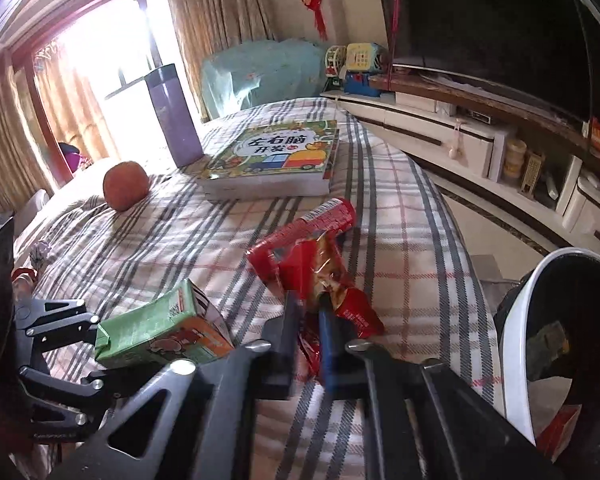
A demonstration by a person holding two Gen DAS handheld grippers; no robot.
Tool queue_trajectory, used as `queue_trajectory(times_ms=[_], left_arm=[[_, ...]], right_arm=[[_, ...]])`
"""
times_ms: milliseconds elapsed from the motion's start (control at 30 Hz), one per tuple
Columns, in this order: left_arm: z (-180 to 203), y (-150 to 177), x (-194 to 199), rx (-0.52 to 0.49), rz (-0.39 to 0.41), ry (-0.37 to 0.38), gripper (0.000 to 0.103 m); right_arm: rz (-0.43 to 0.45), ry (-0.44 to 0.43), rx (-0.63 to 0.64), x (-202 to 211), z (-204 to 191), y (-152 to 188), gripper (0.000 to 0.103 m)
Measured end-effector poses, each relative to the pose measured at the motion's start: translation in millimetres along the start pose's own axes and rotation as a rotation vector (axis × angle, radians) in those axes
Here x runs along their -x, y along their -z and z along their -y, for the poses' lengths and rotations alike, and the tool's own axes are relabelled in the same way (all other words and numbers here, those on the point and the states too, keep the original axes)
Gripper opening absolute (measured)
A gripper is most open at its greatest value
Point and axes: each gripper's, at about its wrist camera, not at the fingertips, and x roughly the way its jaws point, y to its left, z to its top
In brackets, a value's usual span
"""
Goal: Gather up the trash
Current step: 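Grasp the green juice box with the left tool while the right tool grasps the red snack bag, then carry the juice box and snack bag over the bin with both tools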
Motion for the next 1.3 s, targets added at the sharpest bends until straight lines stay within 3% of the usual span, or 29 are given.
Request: queue_trajectory(times_ms=[267, 467, 733, 1300], left_arm=[[12, 0, 5, 0.123, -0.011, -0.013, 0.031], [39, -2, 7, 0.146, -0.004, -0.009, 0.031], [70, -8, 12, 0.139, 0.019, 0.028, 0.031], [124, -34, -1, 0.066, 0.013, 0.065, 0.031]], right_arm=[[0.051, -0.02, -0.102, 36, 19, 18, 0.003], [0.082, -0.05, -0.21, 68, 37, 40, 0.003], [0.128, -0.054, -0.301, 101, 55, 62, 0.003], [0.214, -0.011, -0.371, 154, 94, 81, 0.003]])
